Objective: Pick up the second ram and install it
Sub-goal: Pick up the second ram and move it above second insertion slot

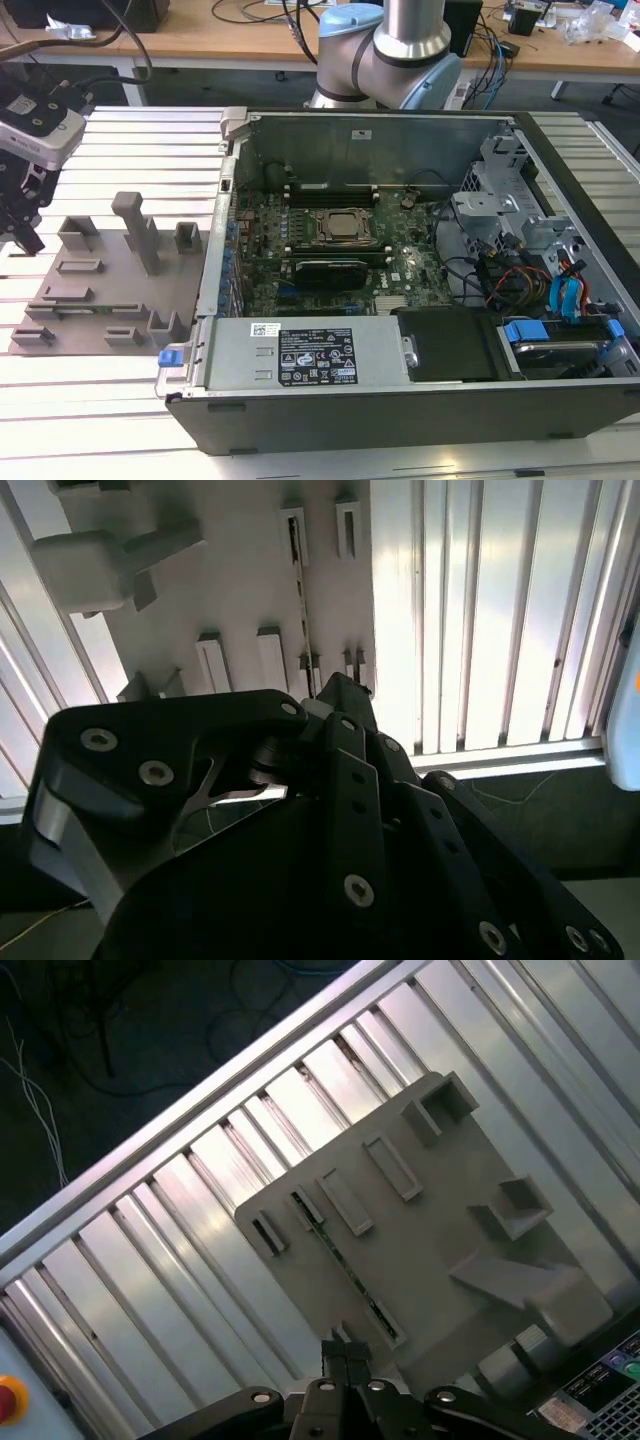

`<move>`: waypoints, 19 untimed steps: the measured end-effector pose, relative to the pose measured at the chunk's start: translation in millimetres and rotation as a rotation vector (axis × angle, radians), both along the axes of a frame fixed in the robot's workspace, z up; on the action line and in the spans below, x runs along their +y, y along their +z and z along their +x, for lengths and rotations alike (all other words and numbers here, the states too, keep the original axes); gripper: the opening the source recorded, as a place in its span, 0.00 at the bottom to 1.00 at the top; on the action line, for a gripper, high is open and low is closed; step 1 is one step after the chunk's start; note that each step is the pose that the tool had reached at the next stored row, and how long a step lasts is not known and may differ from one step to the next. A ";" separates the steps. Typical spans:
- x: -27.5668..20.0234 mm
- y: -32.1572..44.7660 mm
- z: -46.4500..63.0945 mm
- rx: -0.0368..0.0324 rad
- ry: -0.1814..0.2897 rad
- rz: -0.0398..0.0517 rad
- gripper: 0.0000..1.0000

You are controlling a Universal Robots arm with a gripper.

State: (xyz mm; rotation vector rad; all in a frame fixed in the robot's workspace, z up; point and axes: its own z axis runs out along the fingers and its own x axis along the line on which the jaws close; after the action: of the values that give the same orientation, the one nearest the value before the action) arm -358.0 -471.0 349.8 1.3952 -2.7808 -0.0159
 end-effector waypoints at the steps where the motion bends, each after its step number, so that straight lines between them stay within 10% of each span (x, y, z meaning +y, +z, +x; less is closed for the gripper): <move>1: 0.0 0.0 0.0 0.0000 0.014 0.0031 0.10; 19: -0.1 0.0 0.1 0.0006 0.166 0.0109 0.10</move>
State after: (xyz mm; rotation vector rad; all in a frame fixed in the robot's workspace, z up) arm -357.9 -471.1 349.7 1.6224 -2.6587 -0.0275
